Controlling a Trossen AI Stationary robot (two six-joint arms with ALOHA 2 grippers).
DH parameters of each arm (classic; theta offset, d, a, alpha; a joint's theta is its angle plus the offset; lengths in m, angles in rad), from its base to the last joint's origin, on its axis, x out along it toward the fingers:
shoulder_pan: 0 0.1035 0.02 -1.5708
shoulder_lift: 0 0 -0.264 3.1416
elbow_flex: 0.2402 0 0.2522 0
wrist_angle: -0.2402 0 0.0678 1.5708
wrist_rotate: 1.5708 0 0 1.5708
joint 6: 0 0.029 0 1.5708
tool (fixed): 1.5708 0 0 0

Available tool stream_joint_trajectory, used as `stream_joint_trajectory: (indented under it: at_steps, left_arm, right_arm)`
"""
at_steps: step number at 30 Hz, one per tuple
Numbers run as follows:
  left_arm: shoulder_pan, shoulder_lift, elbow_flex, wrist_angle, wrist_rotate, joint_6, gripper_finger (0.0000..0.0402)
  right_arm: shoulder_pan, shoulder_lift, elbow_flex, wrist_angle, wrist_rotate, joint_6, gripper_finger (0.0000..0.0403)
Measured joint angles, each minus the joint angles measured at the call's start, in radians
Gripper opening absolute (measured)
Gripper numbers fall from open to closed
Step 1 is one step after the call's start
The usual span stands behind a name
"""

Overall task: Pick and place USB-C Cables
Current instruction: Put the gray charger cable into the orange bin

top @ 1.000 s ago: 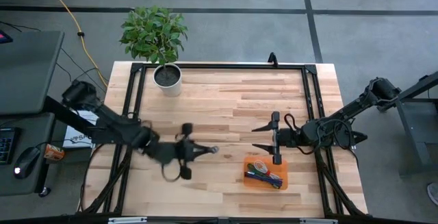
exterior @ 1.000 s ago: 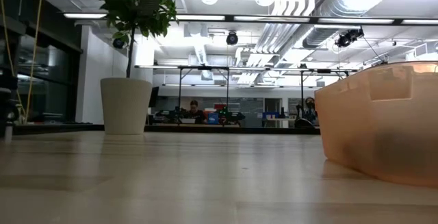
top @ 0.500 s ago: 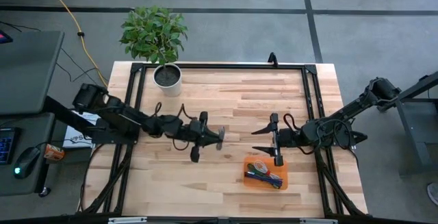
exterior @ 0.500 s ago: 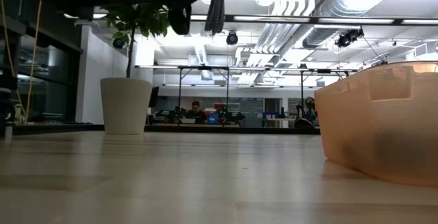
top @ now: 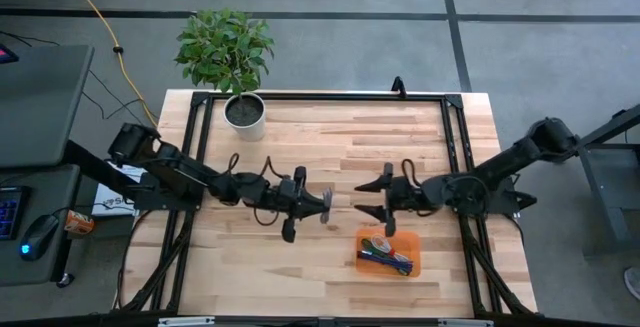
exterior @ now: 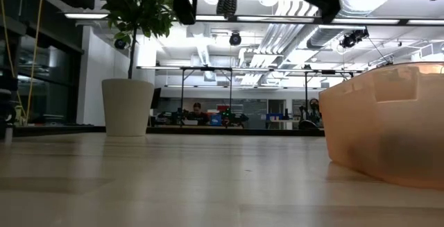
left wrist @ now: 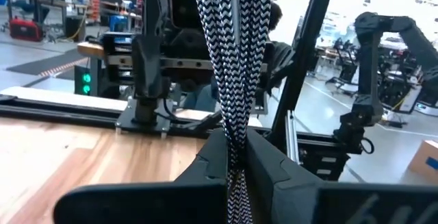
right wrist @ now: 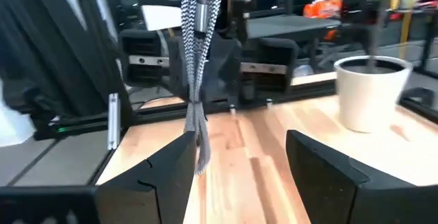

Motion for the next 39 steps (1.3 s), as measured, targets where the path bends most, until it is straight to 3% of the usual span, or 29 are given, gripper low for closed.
stream_joint_trajectory:
  at_steps: [9,35,39]
  left_arm:
    - [0.0,0.048,0.048,-0.021,-0.006,-0.023,0.0]
    - [-0.02,0.049,0.058,-0.018,-0.037,-0.037,0.0]
    - [-0.02,0.049,0.058,-0.017,-0.037,-0.037,0.0]
  right_arm:
    - [-0.081,0.138,0.131,0.04,-0.214,-0.068,0.0217]
    - [-0.084,0.314,0.331,0.03,-0.208,-0.09,0.0217]
    - [-0.084,0.314,0.331,0.027,-0.209,-0.086,0.0198]
